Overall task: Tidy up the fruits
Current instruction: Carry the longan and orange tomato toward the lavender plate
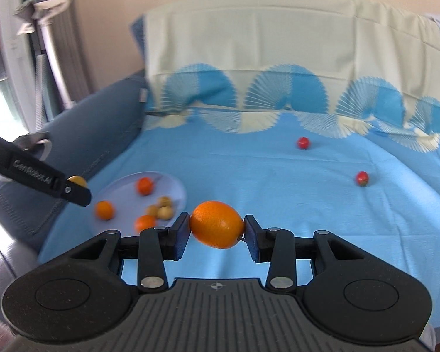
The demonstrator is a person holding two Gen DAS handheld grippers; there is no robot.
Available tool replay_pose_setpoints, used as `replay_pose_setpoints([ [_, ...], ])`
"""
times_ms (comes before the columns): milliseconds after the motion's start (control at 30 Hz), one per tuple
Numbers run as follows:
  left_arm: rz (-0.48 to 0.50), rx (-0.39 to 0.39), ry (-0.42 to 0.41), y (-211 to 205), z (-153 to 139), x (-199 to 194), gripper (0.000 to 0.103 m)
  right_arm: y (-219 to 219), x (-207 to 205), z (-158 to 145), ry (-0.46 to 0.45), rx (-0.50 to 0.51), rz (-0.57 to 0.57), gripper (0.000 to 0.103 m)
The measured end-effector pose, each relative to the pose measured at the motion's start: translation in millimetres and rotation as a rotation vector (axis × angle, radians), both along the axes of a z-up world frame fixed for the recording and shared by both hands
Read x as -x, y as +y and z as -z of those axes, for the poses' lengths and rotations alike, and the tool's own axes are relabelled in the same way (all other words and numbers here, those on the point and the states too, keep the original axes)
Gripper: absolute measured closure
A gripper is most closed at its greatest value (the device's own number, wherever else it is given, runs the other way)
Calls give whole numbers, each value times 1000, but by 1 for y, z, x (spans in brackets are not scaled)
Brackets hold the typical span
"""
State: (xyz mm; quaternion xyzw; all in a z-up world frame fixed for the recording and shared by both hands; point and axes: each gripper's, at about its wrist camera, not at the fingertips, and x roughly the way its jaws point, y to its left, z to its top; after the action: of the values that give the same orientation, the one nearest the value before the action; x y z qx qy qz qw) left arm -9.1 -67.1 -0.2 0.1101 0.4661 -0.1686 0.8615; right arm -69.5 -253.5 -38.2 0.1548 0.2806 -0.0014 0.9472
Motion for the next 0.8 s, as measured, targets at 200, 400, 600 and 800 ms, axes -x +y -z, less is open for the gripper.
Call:
replay_pose_setpoints([
  [200,-35,62,-34,37,-14,42,77,33,36,-22,-43,25,-51,61],
  [400,-57,106,-69,61,-24,70,77,51,66,-38,-90,70,-70,61],
  [600,-73,135,-89,75,-31,81,77,59,77,-48,-110,94,-76,61],
  [800,-82,154,-98,81,-35,83,77,64,78,-52,-120,112,-87,61],
])
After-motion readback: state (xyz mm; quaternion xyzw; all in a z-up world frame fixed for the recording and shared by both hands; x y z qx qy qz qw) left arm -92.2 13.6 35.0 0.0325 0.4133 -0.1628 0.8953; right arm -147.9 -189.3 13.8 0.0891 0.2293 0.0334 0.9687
